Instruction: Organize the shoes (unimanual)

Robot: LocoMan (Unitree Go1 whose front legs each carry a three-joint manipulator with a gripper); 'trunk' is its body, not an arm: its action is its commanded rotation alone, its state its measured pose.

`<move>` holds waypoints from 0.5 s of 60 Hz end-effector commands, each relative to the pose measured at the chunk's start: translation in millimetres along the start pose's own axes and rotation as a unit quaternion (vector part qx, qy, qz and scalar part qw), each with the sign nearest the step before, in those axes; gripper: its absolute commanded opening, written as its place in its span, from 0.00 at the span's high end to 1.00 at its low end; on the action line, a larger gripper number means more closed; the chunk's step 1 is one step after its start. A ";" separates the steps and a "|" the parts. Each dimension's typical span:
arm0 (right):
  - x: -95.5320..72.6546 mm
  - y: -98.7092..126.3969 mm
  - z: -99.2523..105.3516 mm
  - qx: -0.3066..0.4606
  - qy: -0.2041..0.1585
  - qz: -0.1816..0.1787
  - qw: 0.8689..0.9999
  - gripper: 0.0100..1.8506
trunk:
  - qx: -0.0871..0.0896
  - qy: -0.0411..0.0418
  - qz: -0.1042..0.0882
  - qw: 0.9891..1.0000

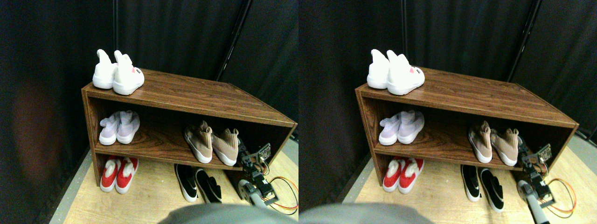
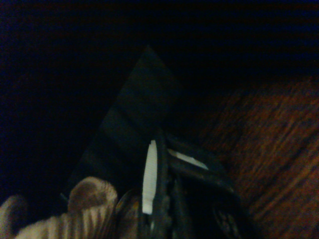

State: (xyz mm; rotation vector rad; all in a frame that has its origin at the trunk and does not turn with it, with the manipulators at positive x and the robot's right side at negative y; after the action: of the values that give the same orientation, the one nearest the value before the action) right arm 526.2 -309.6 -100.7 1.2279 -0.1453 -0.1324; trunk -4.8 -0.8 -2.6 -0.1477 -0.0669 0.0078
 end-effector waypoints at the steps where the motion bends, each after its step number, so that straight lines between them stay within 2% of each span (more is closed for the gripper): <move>1: -6.7 1.1 -8.5 -0.001 0.022 -0.007 1.000 0.97 | -0.004 0.012 0.012 1.000; 3: -8.3 2.7 -11.1 -0.002 0.029 -0.004 1.000 0.97 | -0.005 0.012 0.013 1.000; 6: -12.7 6.3 -15.1 0.010 0.024 -0.020 0.999 0.97 | -0.007 0.012 0.014 1.000; 8: -13.2 7.6 -17.6 0.011 0.037 -0.015 0.999 0.97 | -0.008 0.011 0.015 1.000; 10: -15.2 9.2 -21.2 0.029 0.031 -0.021 0.999 0.97 | -0.009 0.011 0.016 1.000; 25: -24.7 15.0 -35.4 0.041 0.030 -0.012 0.999 0.97 | -0.013 0.009 0.018 1.000; 30: -25.1 15.6 -38.4 0.033 0.040 -0.011 0.999 0.97 | -0.013 0.010 0.018 1.000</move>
State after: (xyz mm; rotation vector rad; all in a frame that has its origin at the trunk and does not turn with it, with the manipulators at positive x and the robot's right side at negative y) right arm 508.6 -269.5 -101.7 1.3125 -0.0886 -0.1396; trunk -3.8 -1.3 -2.5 -0.1696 -0.0630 0.0251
